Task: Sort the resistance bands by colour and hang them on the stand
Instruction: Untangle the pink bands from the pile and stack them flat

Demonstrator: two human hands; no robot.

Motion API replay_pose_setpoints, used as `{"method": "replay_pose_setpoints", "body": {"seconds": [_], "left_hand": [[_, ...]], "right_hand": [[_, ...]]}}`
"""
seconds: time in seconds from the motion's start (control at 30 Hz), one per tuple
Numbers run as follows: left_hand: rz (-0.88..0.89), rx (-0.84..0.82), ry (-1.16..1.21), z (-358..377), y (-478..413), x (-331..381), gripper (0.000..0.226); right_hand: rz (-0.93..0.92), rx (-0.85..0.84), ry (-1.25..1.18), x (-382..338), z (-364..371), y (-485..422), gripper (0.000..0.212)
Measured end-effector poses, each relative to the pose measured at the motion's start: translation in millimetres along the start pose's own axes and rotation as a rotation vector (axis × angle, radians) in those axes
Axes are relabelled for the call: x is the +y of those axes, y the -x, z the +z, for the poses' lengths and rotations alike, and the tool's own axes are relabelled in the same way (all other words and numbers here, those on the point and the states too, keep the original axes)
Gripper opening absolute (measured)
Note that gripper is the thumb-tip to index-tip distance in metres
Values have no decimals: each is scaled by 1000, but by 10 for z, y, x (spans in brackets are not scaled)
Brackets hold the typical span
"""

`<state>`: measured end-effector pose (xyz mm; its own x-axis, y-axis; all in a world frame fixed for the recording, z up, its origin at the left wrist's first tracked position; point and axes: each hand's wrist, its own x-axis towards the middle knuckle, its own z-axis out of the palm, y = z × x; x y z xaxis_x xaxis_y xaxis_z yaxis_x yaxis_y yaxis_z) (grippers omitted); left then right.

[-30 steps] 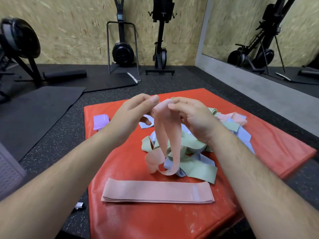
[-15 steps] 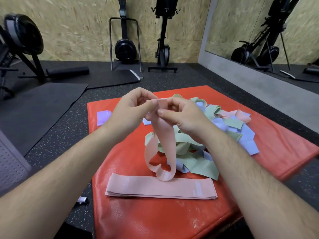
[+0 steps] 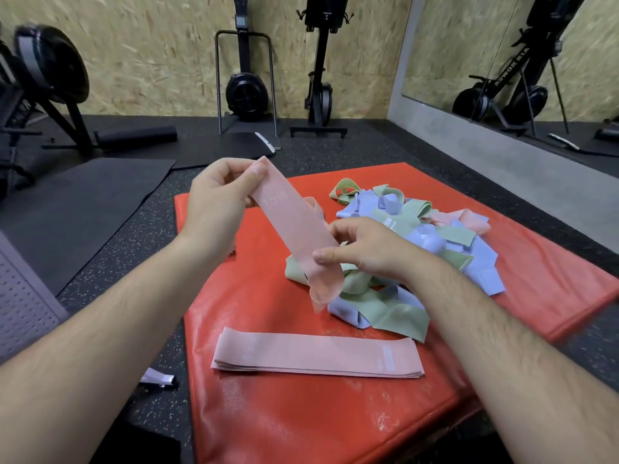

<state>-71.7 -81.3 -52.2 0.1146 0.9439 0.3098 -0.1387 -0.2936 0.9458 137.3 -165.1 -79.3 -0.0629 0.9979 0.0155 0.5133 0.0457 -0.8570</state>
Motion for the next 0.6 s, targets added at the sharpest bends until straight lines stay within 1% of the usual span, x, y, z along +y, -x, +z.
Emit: {"method": "replay_pose_setpoints", "body": {"seconds": [0.07,0.1,0.17,0.23,0.3,0.5,0.6], "left_hand": [[-51,38,44,-52,-22,-15,12],[-71,51,66,-72,-23,-15,12],[-105,69,107,-107,-15,-13,11],[-143,93,121,-141,9,-29,9],[-172,104,103,-169,35,-69,9],[-227,94,103,-160,138,-170,9],[-259,111,138,-145,171,-182,7]], "right_hand": [[44,-53,25,57,-33,64,8],[64,-78,43,82,-42,101,7],[99,-95,108,137,-63,167,12],[138,-99,162,165,-82,222,10],[164,-97,156,196,-103,253,11],[220,35,95,220,-151,422,21],[236,100,12,212,-146,467,11]]}}
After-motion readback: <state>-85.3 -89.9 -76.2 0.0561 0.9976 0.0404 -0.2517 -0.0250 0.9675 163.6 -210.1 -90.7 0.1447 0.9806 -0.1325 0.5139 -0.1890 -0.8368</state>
